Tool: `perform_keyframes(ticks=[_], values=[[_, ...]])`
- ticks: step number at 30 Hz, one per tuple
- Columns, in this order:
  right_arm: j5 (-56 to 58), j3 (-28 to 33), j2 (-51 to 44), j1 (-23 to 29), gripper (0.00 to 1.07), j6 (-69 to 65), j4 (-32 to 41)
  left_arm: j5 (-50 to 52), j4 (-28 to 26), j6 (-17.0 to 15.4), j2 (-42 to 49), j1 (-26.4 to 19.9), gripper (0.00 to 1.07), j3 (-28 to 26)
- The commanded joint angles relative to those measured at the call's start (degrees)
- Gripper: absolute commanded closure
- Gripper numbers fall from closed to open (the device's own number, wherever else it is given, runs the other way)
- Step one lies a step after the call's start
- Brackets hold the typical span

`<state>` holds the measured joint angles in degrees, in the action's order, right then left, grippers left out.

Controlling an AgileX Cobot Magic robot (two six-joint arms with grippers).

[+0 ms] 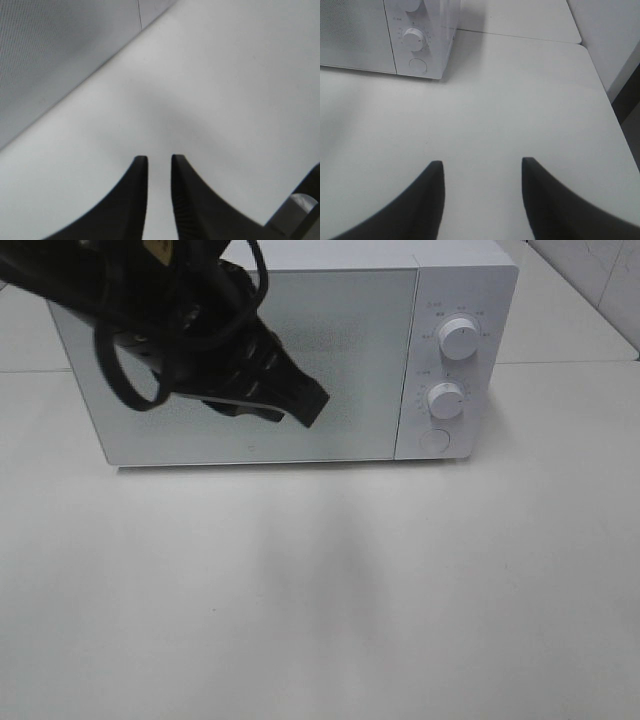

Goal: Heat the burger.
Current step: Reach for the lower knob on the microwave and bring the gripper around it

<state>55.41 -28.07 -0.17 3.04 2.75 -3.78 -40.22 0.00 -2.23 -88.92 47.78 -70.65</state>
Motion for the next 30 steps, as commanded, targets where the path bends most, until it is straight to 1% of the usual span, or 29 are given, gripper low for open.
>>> perform_keyframes(ticks=[1, 2, 3, 4, 5, 6, 11, 13, 14, 16, 18, 19, 22, 23, 24, 25, 26, 27, 28, 29, 30], values=[[-0.3, 0.0, -1.6, -0.2, 0.57, 0.3, 0.2, -7.8, -1.3, -1.6, 2.6, 0.3, 0.48, -0.2], [-0.3, 0.0, -1.6, -0.2, 0.57, 0.3, 0.2, -9.4, -1.2, -2.8, 2.9, 0.3, 0.34, -0.2], [-0.3, 0.0, -1.6, -0.2, 0.57, 0.3, 0.2, -9.4, -1.2, -2.8, 2.9, 0.3, 0.34, -0.2], [-0.3, 0.0, -1.6, -0.2, 0.57, 0.3, 0.2, -12.8, -1.1, -3.2, 3.2, 0.3, 0.12, -0.2], [-0.3, 0.0, -1.6, -0.2, 0.57, 0.3, 0.2, -12.8, -1.1, -3.2, 3.2, 0.3, 0.12, -0.2], [-0.3, 0.0, -1.6, -0.2, 0.57, 0.3, 0.2, -15.4, -1.0, -3.4, 3.3, 0.2, 0.05, -0.2], [-0.3, 0.0, -1.6, -0.2, 0.57, 0.3, 0.2, -18.8, -0.9, -4.6, 4.8, -1.0, 0.05, -0.2], [-0.3, 0.0, -1.6, -0.2, 0.57, 0.3, 0.2, -21.2, -0.6, -5.1, 6.6, -2.9, 0.05, -0.2], [-0.3, 0.0, -1.6, -0.2, 0.57, 0.3, 0.2, -21.2, -0.6, -5.1, 6.6, -2.9, 0.05, -0.2], [-0.3, 0.0, -1.6, -0.2, 0.57, 0.3, 0.2, -25.6, 1.4, -5.2, 9.4, -6.5, 0.05, -0.2], [-0.3, 0.0, -1.6, -0.2, 0.57, 0.3, 0.2, -26.4, 2.1, -5.2, 10.3, -7.3, 0.05, -0.2], [-0.3, 0.0, -1.6, -0.2, 0.57, 0.3, 0.2, -28.4, 3.8, -5.1, 12.1, -9.2, 0.05, -0.2], [-0.3, 0.0, -1.6, -0.2, 0.57, 0.3, 0.2, -29.3, 4.5, -4.9, 12.9, -9.9, 0.05, -0.2], [-0.3, 0.0, -1.6, -0.2, 0.57, 0.3, 0.2, -30.3, 5.0, -4.2, 14.7, -12.3, 0.05, -0.2], [-0.3, 0.0, -1.6, -0.2, 0.57, 0.3, 0.2, -30.8, 5.1, -3.5, 16.8, -15.7, 0.05, -0.2], [-0.3, 0.0, -1.6, -0.2, 0.57, 0.3, 0.2, -30.8, 5.1, -3.5, 16.8, -15.7, 0.05, -0.2], [-0.3, 0.0, -1.6, -0.2, 0.57, 0.3, 0.2, -31.2, 5.1, -2.7, 17.6, -17.2, 0.05, -0.2], [-0.3, 0.0, -1.6, -0.2, 0.57, 0.3, 0.2, -32.1, 5.0, -1.0, 19.4, -21.1, 0.05, -0.2], [-0.3, 0.0, -1.6, -0.2, 0.57, 0.3, 0.2, -32.1, 5.0, -1.0, 19.4, -21.1, 0.05, -0.2], [-0.3, 0.0, -1.6, -0.2, 0.57, 0.3, 0.2, -32.8, 4.9, 0.1, 20.2, -23.4, 0.05, -0.2], [-0.3, 0.0, -1.6, -0.2, 0.57, 0.3, 0.2, -32.7, 4.4, 2.2, 21.7, -28.4, 0.05, 0.2]])
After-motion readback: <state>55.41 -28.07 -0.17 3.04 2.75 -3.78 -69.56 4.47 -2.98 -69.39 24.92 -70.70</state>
